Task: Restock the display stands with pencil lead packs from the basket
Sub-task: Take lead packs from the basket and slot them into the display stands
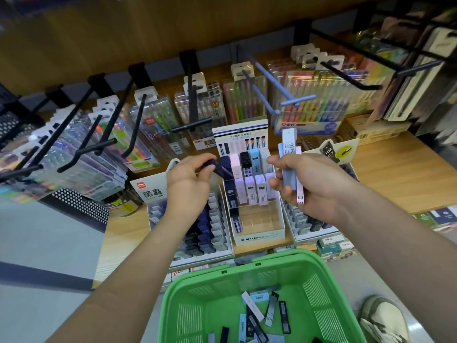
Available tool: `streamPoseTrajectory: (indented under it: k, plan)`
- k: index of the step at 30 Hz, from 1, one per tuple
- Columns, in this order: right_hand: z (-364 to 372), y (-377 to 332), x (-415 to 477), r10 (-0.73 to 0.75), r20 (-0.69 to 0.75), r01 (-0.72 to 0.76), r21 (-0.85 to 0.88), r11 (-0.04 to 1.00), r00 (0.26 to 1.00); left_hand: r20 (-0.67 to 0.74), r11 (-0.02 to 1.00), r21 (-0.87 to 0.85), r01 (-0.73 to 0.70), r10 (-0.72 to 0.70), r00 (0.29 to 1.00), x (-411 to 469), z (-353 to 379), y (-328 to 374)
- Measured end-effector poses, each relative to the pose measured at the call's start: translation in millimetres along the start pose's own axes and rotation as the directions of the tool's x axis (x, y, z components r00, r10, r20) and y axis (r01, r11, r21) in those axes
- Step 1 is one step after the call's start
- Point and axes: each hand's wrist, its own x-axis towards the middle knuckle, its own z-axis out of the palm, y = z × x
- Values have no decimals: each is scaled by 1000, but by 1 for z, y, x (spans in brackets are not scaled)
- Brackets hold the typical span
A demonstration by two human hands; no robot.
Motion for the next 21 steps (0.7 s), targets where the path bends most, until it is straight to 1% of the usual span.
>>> streamPoseTrajectory:
  k: [5, 9, 10, 14, 17, 19, 21]
  plan:
    - [-1, -1, -3, -12, 9, 12, 4, 1000, 1000, 1, 982, 125, -144, 145, 989, 0, 0, 5]
    - [-1, -2, -5, -7, 72, 6, 18, 1000, 997, -13, 971, 124, -205, 209, 978, -9, 2, 9]
    - [-2, -2, -6, -5, 90, 4, 14, 1000, 996, 23, 970, 125, -210, 208, 978, -12, 4, 10]
    - [-2, -2, -6, 12, 96, -10, -22, 1000, 995, 271, 957, 210, -200, 140, 952, -28, 22, 5]
    - [-2, -3, -5, 24, 79, -23, -11, 1000, 997, 369, 956, 245, -163, 64, 927, -36, 34, -6]
    - [-4, -3, -5, 26, 79, -26, -4, 1000, 997, 427, 936, 288, -204, 65, 902, -40, 42, -15]
    - [-6, -4, -4, 24, 83, -23, -9, 1000, 996, 451, 906, 327, -270, 102, 887, -43, 49, -21]
